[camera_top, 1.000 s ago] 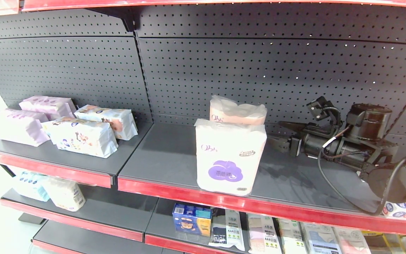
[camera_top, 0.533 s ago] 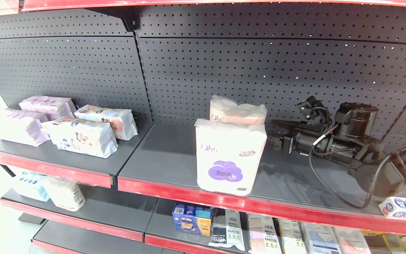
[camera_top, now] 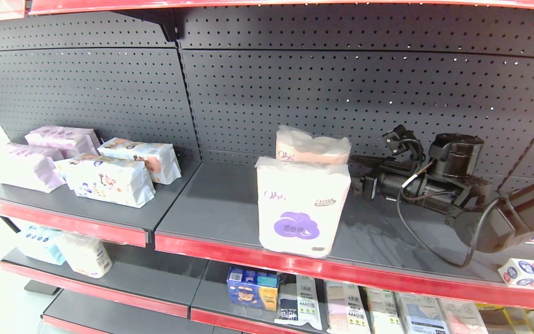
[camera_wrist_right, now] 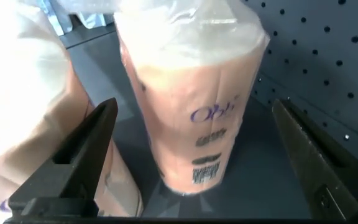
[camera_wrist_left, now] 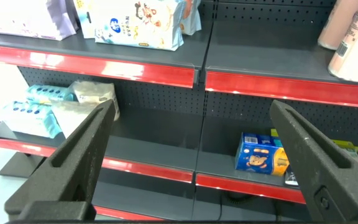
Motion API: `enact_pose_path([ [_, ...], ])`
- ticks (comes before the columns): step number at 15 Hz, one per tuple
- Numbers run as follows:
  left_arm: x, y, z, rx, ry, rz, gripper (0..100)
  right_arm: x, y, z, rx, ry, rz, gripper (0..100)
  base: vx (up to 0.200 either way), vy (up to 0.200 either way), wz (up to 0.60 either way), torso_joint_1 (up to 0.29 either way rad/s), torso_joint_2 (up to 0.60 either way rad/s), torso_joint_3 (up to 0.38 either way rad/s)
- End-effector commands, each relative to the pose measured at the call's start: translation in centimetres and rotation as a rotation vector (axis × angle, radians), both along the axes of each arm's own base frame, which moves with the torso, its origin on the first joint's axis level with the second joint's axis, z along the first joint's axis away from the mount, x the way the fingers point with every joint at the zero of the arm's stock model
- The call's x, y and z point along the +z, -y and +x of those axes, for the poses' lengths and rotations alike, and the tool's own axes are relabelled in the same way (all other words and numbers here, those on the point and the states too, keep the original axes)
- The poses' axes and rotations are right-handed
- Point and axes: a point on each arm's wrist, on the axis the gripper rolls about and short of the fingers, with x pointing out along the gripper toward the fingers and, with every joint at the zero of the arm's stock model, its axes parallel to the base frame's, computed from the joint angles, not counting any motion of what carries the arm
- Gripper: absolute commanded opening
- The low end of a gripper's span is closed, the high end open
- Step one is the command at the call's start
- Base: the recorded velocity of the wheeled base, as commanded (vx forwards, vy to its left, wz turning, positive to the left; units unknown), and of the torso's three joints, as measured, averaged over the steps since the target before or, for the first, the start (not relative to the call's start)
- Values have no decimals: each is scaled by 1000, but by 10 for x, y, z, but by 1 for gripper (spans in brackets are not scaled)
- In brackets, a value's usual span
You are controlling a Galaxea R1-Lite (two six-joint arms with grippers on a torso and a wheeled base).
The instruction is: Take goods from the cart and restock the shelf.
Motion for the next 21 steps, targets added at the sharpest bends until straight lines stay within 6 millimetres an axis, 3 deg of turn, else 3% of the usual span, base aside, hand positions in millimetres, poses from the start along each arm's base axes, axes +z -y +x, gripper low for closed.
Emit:
enact_pose_path([
  [1, 0, 0, 0, 1, -2, 1, 100, -2, -3, 4, 7, -1, 0, 100, 0, 0, 0, 0, 0, 0],
  [9, 0, 0, 0, 1, -2, 0, 100, -4, -12, 17, 20, 18, -1, 100, 0, 0, 0, 0, 0, 0],
  [21, 0, 0, 0, 1, -2, 1, 100, -8, -12, 21, 18, 18, -10, 100, 0, 0, 0, 0, 0, 0],
])
